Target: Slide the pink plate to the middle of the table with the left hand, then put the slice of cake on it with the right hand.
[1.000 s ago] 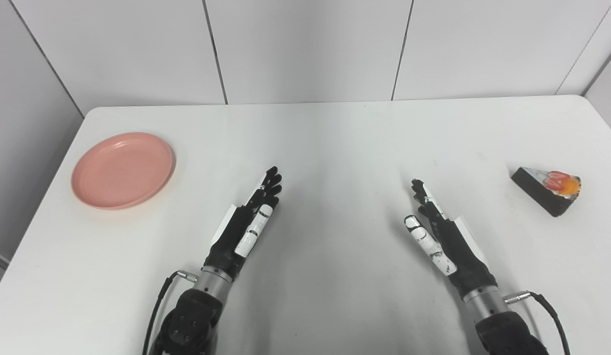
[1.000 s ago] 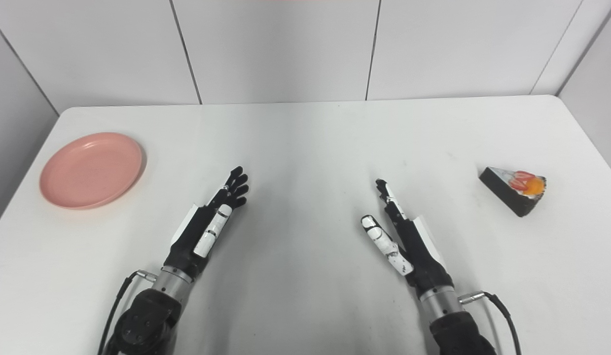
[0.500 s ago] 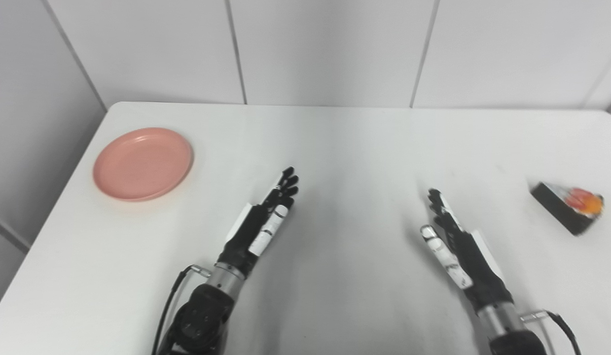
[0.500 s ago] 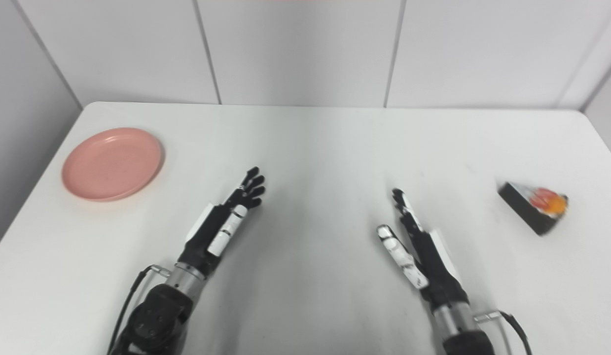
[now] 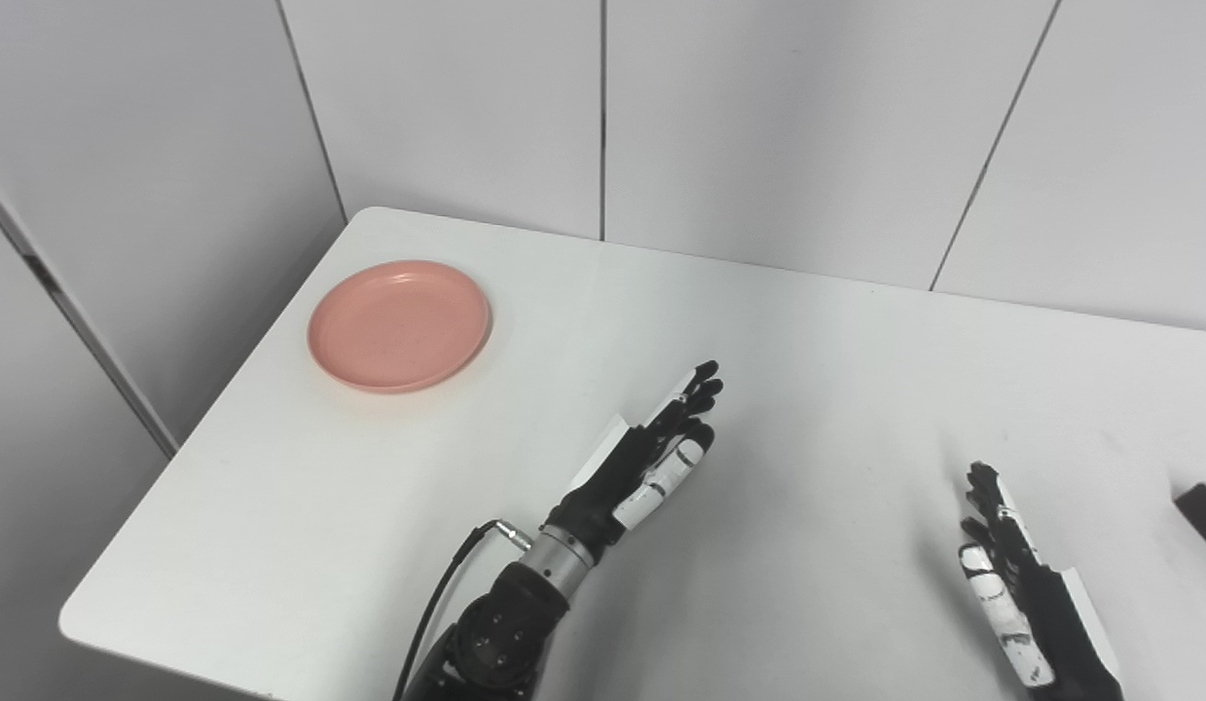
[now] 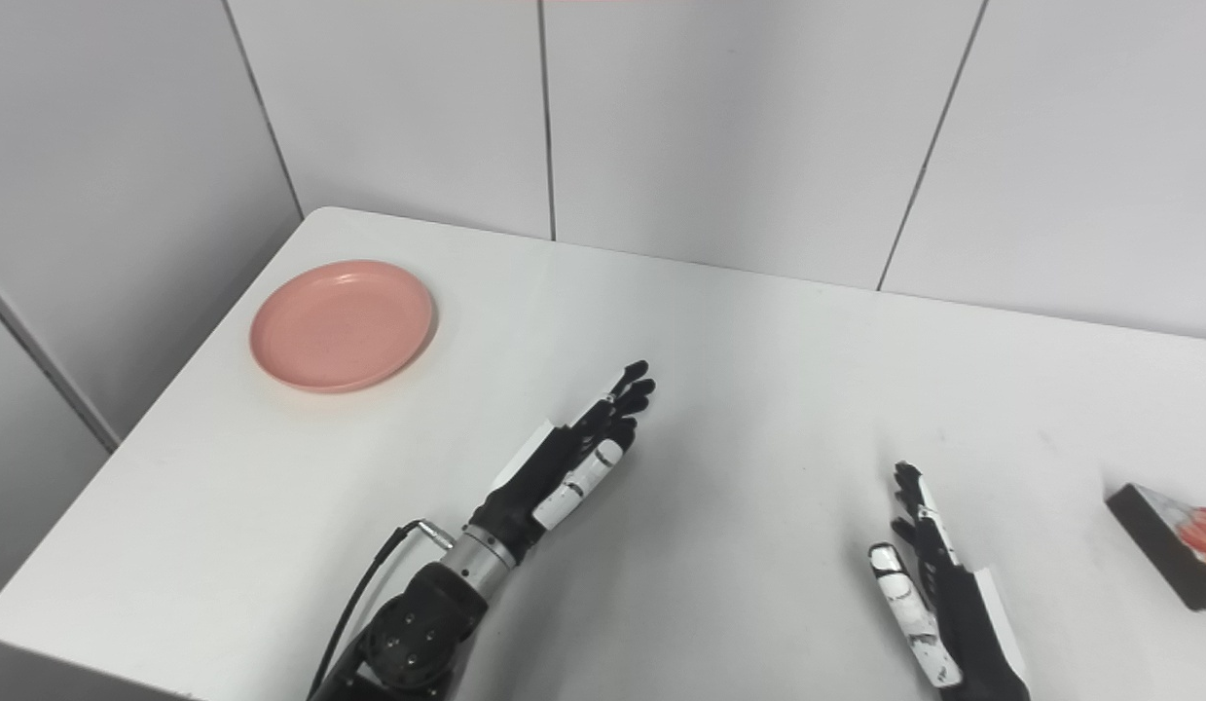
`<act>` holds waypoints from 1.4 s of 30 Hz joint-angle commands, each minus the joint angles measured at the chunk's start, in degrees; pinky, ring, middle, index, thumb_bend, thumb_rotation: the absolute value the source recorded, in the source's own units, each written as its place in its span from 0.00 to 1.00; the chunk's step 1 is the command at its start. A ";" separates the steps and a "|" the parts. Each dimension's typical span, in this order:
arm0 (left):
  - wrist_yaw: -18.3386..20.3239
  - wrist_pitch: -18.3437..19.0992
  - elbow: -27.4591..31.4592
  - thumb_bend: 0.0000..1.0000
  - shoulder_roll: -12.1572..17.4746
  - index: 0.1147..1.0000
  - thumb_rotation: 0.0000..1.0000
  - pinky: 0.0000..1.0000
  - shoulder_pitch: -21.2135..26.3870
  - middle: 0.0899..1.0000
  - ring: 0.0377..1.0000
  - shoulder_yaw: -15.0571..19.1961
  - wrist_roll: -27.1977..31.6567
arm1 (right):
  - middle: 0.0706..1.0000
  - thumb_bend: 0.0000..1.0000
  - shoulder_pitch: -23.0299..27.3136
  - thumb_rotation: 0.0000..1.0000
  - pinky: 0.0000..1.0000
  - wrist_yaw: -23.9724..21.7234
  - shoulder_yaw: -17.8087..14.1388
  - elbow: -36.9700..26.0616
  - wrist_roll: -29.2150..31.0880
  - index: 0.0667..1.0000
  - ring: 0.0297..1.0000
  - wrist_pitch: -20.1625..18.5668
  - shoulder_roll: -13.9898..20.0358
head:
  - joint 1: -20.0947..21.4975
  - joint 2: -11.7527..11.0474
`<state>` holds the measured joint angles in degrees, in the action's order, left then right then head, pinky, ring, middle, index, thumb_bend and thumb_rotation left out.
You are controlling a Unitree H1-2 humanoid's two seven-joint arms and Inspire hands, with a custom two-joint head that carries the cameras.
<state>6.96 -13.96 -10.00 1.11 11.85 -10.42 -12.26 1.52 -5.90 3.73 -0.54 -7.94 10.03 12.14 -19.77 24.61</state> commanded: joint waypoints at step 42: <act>3.14 9.03 10.06 0.48 0.05 0.95 1.00 0.94 0.60 0.96 0.95 3.60 12.67 | 0.98 0.39 -0.26 1.00 1.00 0.44 -0.14 -0.69 -2.79 0.98 0.98 -1.60 -2.09 | -1.37 0.79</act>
<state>9.85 -4.52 -2.97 1.21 10.32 -7.08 -0.80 2.35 -5.74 3.57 -1.63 -11.06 9.16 10.18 -21.01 25.22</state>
